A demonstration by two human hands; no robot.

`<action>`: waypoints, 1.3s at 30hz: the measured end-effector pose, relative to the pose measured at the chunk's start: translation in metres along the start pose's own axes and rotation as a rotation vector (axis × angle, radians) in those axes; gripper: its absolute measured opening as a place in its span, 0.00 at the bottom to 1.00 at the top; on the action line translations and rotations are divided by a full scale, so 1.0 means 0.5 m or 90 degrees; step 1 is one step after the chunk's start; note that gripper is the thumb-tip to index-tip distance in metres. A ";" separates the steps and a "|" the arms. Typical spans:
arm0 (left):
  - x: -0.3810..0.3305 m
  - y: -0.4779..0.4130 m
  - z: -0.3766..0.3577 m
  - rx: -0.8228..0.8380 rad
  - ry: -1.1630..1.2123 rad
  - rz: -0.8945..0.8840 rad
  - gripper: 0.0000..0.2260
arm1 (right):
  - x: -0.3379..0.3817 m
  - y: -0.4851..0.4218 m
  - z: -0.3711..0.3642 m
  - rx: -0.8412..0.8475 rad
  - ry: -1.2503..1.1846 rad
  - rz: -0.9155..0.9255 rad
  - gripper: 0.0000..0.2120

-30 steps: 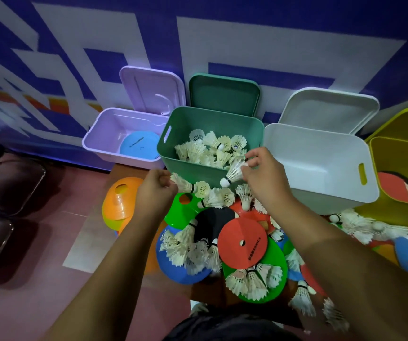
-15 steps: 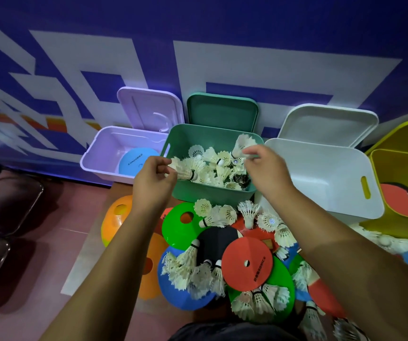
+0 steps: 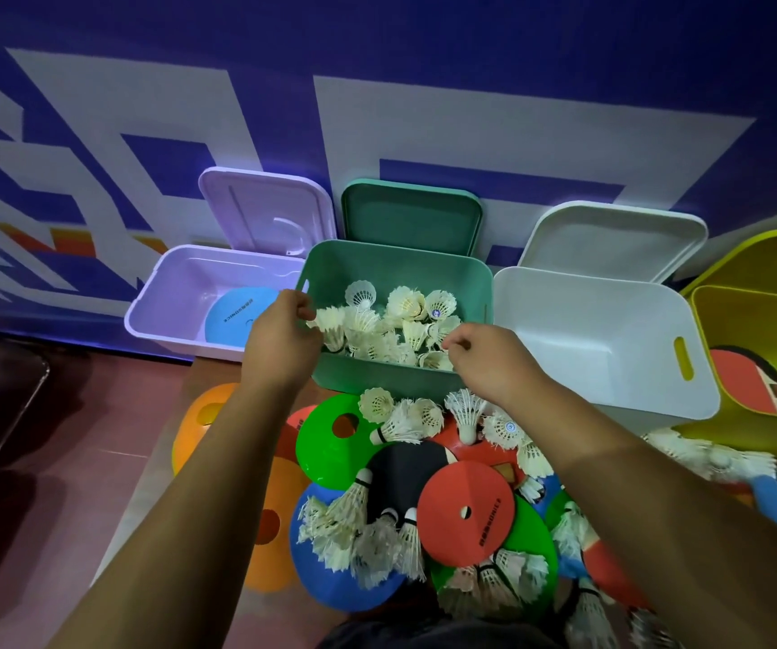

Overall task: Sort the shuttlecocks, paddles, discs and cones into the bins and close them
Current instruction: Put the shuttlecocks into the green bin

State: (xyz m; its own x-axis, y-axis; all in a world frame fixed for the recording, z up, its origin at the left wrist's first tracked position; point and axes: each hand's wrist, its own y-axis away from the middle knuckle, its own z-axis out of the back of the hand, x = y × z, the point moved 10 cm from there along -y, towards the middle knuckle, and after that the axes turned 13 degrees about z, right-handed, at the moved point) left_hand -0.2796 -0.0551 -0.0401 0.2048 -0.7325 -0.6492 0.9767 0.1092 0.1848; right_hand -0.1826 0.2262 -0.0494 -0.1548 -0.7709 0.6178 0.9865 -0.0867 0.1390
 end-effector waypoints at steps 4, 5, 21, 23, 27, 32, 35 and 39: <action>0.023 0.018 -0.021 0.018 0.000 -0.005 0.16 | 0.009 0.008 0.000 -0.017 -0.005 0.015 0.13; 0.029 0.024 -0.020 0.016 0.008 -0.007 0.15 | 0.009 0.013 -0.001 -0.021 -0.008 0.018 0.12; 0.201 0.180 -0.054 0.099 0.067 0.070 0.08 | 0.075 0.105 -0.142 0.082 -0.036 0.102 0.10; 0.243 0.207 -0.077 0.127 0.023 0.087 0.10 | 0.074 0.120 -0.184 0.128 -0.017 0.114 0.11; 0.333 0.255 -0.116 0.170 -0.061 0.141 0.15 | 0.085 0.144 -0.267 0.216 0.009 0.155 0.09; 0.406 0.299 -0.139 0.187 -0.113 0.207 0.14 | 0.116 0.187 -0.366 0.342 0.058 0.200 0.13; 0.419 0.308 -0.147 0.182 -0.112 0.213 0.09 | 0.121 0.199 -0.398 0.386 0.097 0.220 0.15; 0.412 0.311 -0.161 0.192 -0.087 0.207 0.07 | 0.112 0.202 -0.408 0.419 0.138 0.229 0.12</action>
State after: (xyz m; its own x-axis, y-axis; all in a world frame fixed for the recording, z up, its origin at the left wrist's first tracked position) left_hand -0.0803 -0.1352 -0.2044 0.4675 -0.7763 -0.4229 0.7968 0.1628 0.5819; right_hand -0.0806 0.0456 -0.1588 0.2491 -0.7928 0.5563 0.7286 0.5318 0.4316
